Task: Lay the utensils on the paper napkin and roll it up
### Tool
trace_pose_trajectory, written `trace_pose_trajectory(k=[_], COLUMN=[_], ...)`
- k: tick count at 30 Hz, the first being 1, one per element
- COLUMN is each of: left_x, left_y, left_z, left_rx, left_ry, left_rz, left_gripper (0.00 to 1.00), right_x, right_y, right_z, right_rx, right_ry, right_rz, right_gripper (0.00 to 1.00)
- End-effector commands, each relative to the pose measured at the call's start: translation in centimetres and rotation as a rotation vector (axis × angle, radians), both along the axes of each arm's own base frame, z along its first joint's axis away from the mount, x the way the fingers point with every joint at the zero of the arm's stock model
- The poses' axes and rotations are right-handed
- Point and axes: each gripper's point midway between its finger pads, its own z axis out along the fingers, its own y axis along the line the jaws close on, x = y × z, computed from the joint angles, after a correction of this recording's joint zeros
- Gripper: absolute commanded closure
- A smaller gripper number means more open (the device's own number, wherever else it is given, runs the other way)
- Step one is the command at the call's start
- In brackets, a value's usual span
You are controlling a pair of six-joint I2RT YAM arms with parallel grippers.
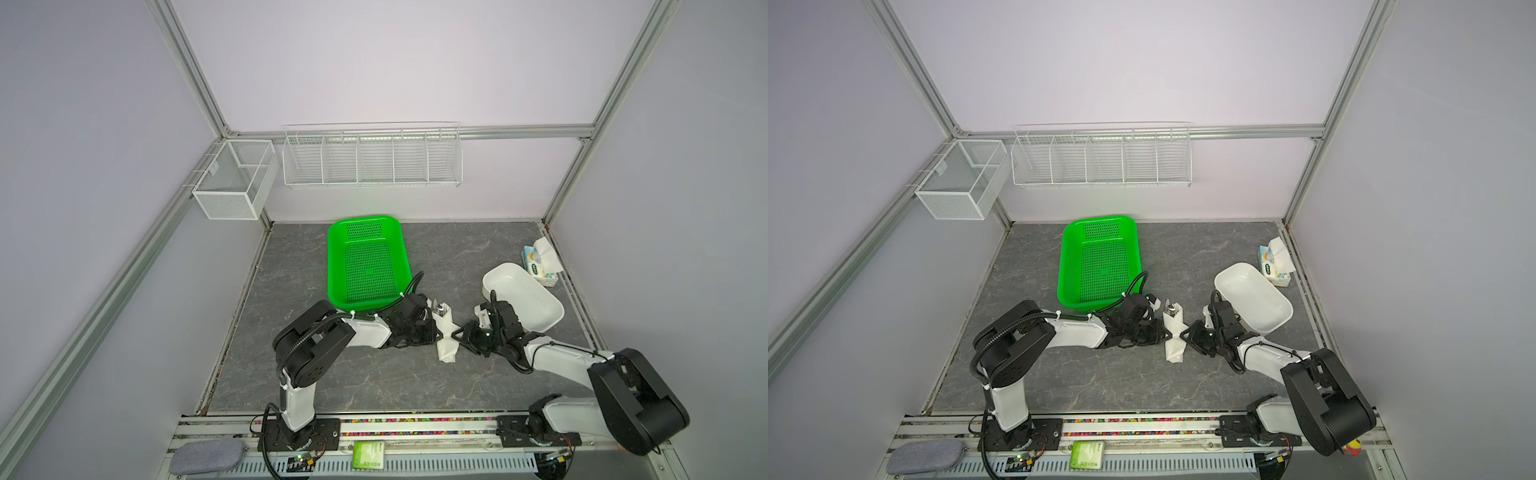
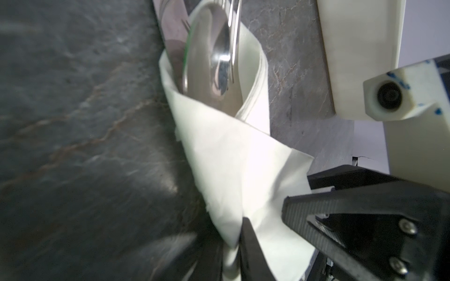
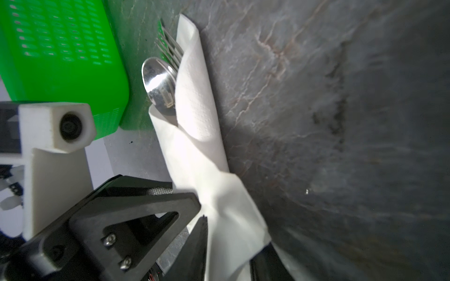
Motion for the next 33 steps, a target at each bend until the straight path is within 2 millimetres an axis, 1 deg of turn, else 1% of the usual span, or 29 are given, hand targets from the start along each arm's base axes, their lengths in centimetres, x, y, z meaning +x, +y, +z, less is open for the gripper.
trace_pose_trajectory(k=[1,10,13,18,22,24,28,33], left_x=[-0.4,-0.6,-0.5,-0.4,-0.4,-0.3,-0.1,-0.2], left_y=[0.4,-0.1,-0.1,-0.1,-0.1,0.0,0.5,1.3], left_z=[-1.7,-1.5,-1.5,-1.5,-1.2,-1.0,-0.6,0.2], left_rx=[0.044,0.035,0.033,0.035,0.032,0.03,0.034,0.032], left_ry=[0.035,0.035,0.034,0.034,0.027,0.02,0.003,-0.017], left_rz=[-0.009,-0.021,-0.02,-0.015,-0.012,-0.006,0.011,0.034], left_gripper=[0.85,0.86,0.85,0.85,0.85,0.83,0.75,0.65], right_x=[0.0,0.1,0.1,0.0,0.0,0.0,0.1,0.4], right_y=[0.4,1.5,1.4,1.1,1.3,1.3,1.4,1.5], right_z=[-0.2,-0.9,-1.3,-1.9,-2.0,-2.2,-1.9,-1.3], right_rx=[-0.006,-0.035,-0.057,-0.076,-0.069,-0.069,-0.056,-0.043], right_ry=[0.013,0.023,0.028,0.038,0.042,0.044,0.036,0.013], right_rz=[0.019,0.062,0.056,0.048,0.057,0.057,0.059,0.061], right_gripper=[0.65,0.62,0.63,0.7,0.77,0.8,0.84,0.87])
